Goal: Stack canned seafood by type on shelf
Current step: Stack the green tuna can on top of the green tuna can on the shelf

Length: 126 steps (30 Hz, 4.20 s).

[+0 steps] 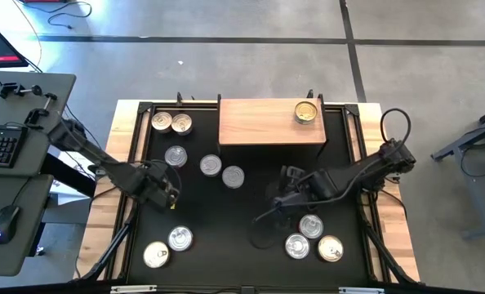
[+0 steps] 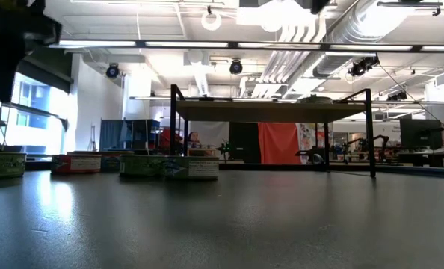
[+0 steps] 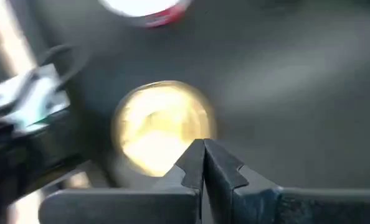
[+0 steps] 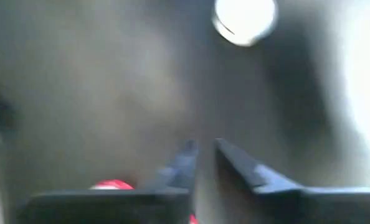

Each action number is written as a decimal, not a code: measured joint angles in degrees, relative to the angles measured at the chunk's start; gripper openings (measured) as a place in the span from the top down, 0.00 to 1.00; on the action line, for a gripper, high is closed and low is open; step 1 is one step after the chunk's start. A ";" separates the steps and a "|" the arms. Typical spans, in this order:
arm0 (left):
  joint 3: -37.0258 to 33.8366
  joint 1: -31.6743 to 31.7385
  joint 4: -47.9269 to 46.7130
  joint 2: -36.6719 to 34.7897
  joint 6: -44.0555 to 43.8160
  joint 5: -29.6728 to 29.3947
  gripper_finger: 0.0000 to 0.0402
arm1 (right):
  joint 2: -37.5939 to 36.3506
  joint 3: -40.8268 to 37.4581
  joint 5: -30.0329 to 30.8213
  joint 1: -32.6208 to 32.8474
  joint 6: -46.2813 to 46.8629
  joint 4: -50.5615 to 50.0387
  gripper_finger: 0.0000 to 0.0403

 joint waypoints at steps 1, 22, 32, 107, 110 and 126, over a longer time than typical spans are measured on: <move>-0.37 -0.07 0.30 1.31 -0.42 0.27 1.00 | 0.00 0.00 0.56 0.19 0.79 -1.71 0.95; -11.17 1.01 12.78 8.51 -4.70 1.92 1.00 | -11.25 0.00 8.06 -1.74 11.34 -14.07 1.00; -10.39 1.39 24.40 11.45 -3.62 0.48 1.00 | -19.28 0.00 12.74 -1.98 16.81 -13.81 1.00; 9.17 9.57 82.17 40.00 79.74 -4.13 1.00 | 1.63 -44.02 -25.74 -20.40 28.62 66.99 1.00; 9.09 8.94 81.74 39.13 79.03 -5.75 1.00 | -0.20 -44.02 -26.46 -20.73 26.15 66.81 1.00; 9.17 9.37 86.32 41.98 71.32 -6.88 1.00 | -2.10 -44.70 -25.01 -22.39 13.63 60.68 1.00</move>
